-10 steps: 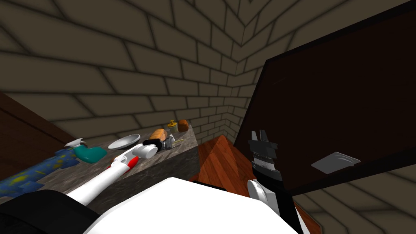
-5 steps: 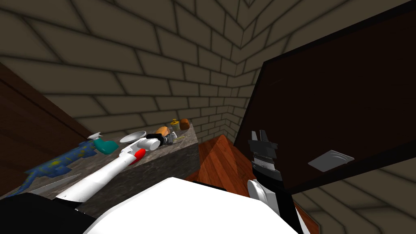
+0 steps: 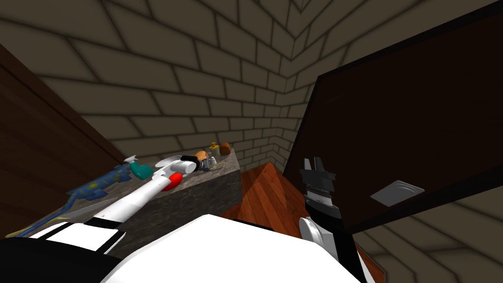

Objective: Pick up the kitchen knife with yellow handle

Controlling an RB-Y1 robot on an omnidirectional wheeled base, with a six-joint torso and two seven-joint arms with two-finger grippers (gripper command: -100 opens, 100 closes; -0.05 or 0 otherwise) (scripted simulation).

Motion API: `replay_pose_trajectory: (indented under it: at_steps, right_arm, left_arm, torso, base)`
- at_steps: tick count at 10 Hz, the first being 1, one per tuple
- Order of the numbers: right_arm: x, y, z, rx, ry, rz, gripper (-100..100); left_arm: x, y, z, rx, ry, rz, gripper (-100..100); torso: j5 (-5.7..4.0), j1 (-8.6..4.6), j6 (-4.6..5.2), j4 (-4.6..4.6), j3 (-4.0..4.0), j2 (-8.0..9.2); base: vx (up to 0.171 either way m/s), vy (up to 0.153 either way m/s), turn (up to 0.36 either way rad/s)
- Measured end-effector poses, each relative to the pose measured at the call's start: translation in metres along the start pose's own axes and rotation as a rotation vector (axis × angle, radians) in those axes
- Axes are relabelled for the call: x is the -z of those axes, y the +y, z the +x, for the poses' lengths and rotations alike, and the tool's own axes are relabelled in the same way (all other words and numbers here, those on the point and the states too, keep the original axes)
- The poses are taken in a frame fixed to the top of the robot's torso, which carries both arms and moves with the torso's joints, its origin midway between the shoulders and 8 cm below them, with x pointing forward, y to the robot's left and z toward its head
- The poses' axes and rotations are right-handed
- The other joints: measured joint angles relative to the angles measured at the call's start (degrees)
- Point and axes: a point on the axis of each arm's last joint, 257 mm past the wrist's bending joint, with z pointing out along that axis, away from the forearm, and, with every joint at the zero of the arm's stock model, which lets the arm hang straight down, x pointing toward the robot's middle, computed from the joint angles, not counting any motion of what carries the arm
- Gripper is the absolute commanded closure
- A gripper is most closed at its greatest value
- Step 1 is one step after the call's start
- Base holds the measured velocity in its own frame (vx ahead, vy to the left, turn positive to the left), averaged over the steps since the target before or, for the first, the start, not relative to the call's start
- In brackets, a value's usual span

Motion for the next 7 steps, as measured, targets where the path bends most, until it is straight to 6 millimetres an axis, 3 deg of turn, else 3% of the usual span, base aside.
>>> replay_pose_trajectory:
  at_steps: [7]
  right_arm:
    - [0.000, 0.000, 0.000, 0.000, 0.000, 0.000, 0]
  left_arm:
    - [-0.012, -0.022, 0.002, 0.055, -0.047, -0.094, -100]
  torso:
    - [0.03, 0.12, 0.00, -0.04, -0.08, -0.13]
  base:
    - [-0.033, 0.004, 0.025]
